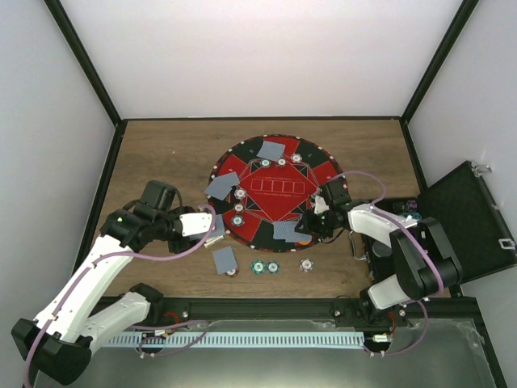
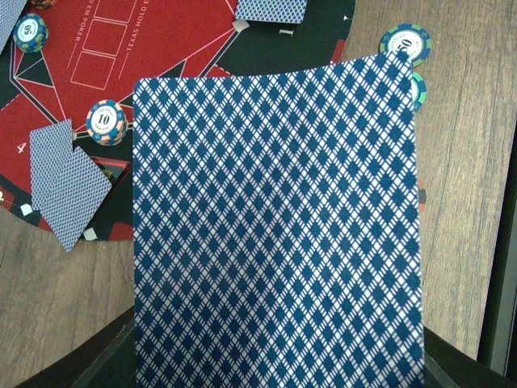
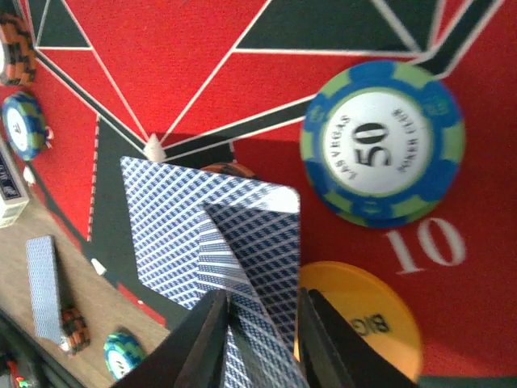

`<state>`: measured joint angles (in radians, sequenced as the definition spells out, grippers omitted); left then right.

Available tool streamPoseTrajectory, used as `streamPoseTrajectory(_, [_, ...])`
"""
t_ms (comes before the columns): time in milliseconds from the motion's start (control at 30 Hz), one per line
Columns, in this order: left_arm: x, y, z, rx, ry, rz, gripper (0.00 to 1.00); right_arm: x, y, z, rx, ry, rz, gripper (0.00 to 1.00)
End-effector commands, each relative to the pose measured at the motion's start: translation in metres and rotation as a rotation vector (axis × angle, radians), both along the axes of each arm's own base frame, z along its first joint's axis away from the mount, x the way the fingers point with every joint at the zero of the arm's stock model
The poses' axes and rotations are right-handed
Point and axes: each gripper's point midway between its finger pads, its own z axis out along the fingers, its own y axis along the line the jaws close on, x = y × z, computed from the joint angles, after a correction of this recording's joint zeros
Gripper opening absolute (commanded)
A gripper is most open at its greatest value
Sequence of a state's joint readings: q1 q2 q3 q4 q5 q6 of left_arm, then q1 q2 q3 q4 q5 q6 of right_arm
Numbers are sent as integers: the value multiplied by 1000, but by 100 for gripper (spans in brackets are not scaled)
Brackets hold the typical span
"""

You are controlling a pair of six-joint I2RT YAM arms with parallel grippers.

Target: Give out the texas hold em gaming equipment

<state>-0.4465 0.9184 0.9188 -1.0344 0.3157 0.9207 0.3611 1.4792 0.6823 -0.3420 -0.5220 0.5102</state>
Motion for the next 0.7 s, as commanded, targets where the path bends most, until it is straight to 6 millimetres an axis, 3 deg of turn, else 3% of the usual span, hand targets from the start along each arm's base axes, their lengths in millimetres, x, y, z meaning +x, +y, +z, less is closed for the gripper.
streamPoseTrajectory(0, [-2, -2, 6, -20, -21, -20, 5, 15, -23, 17, -140, -74, -46, 33])
streamPoseTrajectory(233, [-3, -1, 4, -17, -20, -22, 5, 32, -38, 48, -238, -142, -90, 50])
streamPoseTrajectory(467, [-2, -2, 7, -23, -23, -22, 5, 45, -32, 91, -221, -218, -128, 64])
streamPoseTrajectory(567, [-2, -3, 7, -23, -22, -24, 5, 41, -4, 120, -102, -250, -92, 69])
streamPoseTrajectory(667, [-1, -4, 7, -27, -15, -20, 5, 25, 47, 161, 158, -276, 0, 76])
